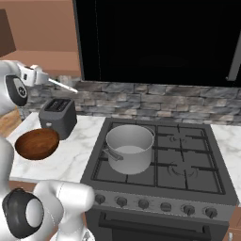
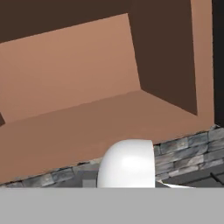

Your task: Open the cabinet and move the ladle to the pot. Then close the cabinet.

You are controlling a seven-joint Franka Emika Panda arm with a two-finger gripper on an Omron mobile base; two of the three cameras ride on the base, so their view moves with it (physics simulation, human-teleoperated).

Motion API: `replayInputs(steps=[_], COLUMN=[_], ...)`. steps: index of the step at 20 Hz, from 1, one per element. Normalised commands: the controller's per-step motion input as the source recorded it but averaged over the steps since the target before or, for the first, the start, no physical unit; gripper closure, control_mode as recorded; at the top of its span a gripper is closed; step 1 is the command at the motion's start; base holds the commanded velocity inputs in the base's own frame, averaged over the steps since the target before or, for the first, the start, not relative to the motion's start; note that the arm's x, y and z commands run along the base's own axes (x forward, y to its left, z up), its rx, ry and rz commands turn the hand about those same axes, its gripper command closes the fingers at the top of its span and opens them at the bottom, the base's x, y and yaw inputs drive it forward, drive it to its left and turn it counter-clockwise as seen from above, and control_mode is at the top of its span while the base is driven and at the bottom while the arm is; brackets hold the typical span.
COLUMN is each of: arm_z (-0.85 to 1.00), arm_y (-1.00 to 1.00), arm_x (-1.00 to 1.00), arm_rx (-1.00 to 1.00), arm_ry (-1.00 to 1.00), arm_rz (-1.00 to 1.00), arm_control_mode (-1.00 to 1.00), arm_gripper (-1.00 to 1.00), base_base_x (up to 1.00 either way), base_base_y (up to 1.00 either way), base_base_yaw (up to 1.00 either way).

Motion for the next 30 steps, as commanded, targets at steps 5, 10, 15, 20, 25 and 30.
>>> replayInputs(steps=[5, 10, 15, 20, 25, 30], arm_z=[-0.20, -0.37, -0.36, -0.24, -0.10, -0.15], arm_y=[-0.46, -0.55, -0.64, -0.74, -0.77, -0.66], arm_x=[-0.50, -0.34, -0.28, -0.19, -0.18, -0.15], arm_rx=[0.06, 0.09, 0.07, 0.02, 0.01, 0.00], arm_ry=[0.07, 0.16, 0.17, 0.11, 0.10, 0.13], arm_rz=[0.00, 0.01, 0.01, 0.01, 0.00, 0.00], arm_control_mode=[-1.00, -1.00, -1.00, -1.00, -1.00, -1.00], arm_gripper=[1.00, 1.00, 1.00, 1.00, 1.00, 1.00], base_base_x=[0.00, 0.00, 0.00, 0.00, 0.00, 0.00], base_base_y=[0.00, 0.00, 0.00, 0.00, 0.00, 0.00], base_base_yaw=[0.00, 0.00, 0.00, 0.00, 0.00, 0.00])
